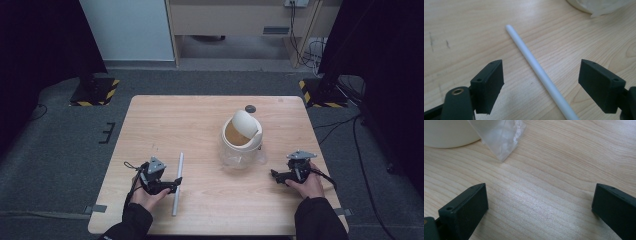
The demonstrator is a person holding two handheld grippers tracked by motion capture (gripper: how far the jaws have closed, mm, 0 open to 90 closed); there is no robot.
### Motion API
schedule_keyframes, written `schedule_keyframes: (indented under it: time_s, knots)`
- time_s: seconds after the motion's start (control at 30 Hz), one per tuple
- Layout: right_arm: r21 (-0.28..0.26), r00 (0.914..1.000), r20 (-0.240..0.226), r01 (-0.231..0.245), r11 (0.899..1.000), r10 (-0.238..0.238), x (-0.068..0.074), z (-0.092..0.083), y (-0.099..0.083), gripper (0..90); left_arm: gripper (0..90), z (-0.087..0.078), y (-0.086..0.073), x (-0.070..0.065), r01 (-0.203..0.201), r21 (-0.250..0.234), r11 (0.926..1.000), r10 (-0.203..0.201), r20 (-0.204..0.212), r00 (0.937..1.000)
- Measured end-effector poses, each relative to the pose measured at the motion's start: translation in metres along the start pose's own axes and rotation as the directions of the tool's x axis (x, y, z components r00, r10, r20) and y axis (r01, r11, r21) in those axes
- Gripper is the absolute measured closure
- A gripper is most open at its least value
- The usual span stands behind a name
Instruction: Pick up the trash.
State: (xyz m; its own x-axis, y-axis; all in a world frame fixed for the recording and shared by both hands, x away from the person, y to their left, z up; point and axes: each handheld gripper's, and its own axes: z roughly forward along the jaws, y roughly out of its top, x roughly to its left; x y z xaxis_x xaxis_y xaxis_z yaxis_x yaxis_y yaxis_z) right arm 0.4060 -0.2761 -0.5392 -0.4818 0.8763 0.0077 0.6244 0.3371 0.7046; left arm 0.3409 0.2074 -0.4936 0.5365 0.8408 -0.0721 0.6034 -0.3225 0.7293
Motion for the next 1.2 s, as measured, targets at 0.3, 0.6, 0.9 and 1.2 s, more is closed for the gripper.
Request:
schedule_keyframes:
  time_s: [0.3, 0.6, 0.9, 1.2]
  knots:
    - [-0.002, 1.0, 0.003, -0.003, 1.0, 0.003, 0.001, 0.0, 0.0, 1.4, 24.6, 0.013, -0.008, -0.001, 0.019, 0.078, 0.9967, -0.02, 0.015, 0.9997]
    - [-0.001, 1.0, 0.004, -0.006, 1.0, 0.006, 0.001, 0.0, 0.0, 1.4, 37.5, 0.022, -0.009, -0.005, 0.007, 0.165, 0.9863, -0.007, 0.0, 1.0]
    - [-0.001, 1.0, 0.005, -0.006, 1.0, 0.006, 0.002, 0.0, 0.0, 1.4, 49.5, 0.022, -0.008, -0.004, -0.011, 0.177, 0.9842, 0.016, -0.026, 0.9995]
    - [0.0, 1.0, 0.005, -0.005, 1.0, 0.005, 0.002, 0.0, 0.0, 1.4, 66.1, 0.02, -0.008, 0.001, 0.001, 0.172, 0.9851, 0.008, -0.055, 0.9985]
